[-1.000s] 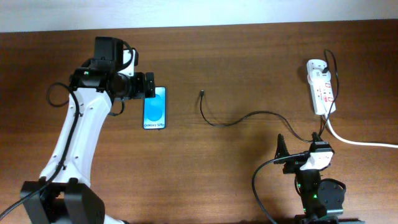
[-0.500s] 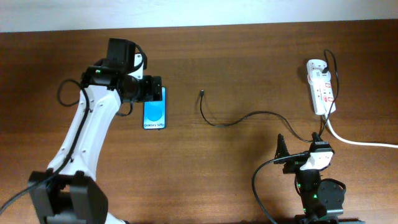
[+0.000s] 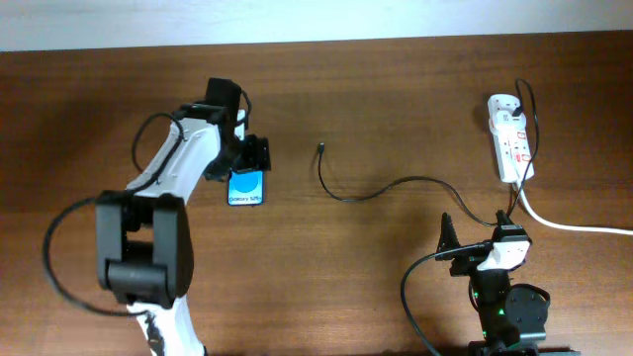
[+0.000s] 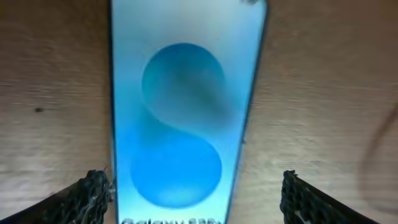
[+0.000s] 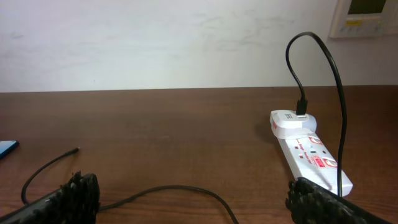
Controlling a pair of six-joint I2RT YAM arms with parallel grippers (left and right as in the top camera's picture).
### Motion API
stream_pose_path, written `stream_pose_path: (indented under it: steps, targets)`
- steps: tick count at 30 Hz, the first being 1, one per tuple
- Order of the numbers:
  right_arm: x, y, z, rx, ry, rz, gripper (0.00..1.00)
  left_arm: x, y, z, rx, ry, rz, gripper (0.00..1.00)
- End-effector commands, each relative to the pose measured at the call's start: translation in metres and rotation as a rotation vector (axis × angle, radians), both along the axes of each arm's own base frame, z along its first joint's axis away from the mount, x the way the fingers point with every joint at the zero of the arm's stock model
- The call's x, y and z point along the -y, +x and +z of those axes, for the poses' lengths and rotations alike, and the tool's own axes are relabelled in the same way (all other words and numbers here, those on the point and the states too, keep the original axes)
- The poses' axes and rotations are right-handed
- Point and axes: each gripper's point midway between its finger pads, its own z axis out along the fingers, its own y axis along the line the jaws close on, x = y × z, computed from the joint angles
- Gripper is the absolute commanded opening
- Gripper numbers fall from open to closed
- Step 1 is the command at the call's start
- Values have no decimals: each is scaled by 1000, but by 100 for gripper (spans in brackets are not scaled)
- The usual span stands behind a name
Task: Plug charger to phone and switch on socket
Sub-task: 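Grasp the phone's bottom edge with the left gripper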
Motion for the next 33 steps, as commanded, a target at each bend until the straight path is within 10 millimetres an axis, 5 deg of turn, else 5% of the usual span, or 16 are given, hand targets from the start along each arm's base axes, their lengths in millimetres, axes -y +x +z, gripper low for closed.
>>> stream_pose_path:
  steps: [1, 12, 22, 28, 33]
  targets:
    - [-3, 0, -2, 0, 5, 13, 99, 0, 4, -28, -37, 18, 11, 90]
    - [-3, 0, -2, 0, 5, 13, 99, -5, 14, -39, -7, 67, -87, 91]
    - [-3, 0, -2, 0, 5, 13, 98, -11, 38, -3, 55, 132, -158, 91]
    - [-3, 0, -2, 0, 5, 13, 98, -3, 26, -34, -24, 92, -174, 90]
    - [-3, 0, -2, 0, 5, 13, 99, -1, 24, -38, -35, 81, -177, 90]
